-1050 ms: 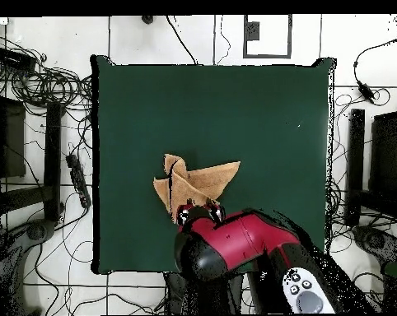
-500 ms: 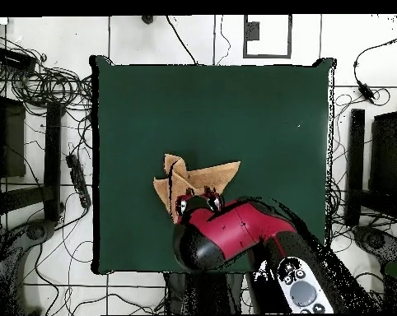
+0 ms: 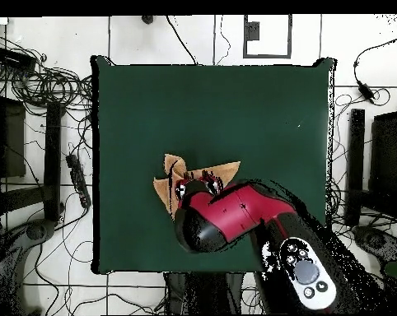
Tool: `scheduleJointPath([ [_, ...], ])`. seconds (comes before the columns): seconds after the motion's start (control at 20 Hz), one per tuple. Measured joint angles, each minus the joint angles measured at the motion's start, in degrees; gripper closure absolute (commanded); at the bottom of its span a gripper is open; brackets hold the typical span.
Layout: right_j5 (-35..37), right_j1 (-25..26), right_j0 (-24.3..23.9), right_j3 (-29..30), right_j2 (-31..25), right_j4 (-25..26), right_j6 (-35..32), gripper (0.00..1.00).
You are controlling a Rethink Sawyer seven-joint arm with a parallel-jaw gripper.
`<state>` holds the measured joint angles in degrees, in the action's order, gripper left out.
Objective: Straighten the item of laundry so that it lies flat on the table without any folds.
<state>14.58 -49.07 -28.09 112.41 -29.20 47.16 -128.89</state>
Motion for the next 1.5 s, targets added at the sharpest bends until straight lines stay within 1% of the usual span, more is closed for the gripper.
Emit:
scheduleJointPath([
  [0.1,0.00,0.82,0.05,-0.95,-0.23,0.47,0.00,0.00],
  [0.15,0.00,1.97,0.25,-2.08,-0.25,1.54,0.00,0.00],
  [0.25,0.00,2.24,0.31,-2.35,-0.25,1.89,0.00,0.00],
  [0.4,0.00,3.75,0.92,-3.65,-0.21,4.36,0.00,0.00],
  [0.7,-0.27,6.02,2.24,-4.55,0.43,7.52,0.00,0.00],
  [0.9,-1.78,8.20,3.40,-4.58,1.18,10.24,0.00,0.00],
  [1.1,-3.87,9.37,4.15,-4.53,1.92,12.05,0.00,0.00],
  [1.5,-7.07,9.83,3.48,-2.96,2.81,12.58,0.00,0.00],
])
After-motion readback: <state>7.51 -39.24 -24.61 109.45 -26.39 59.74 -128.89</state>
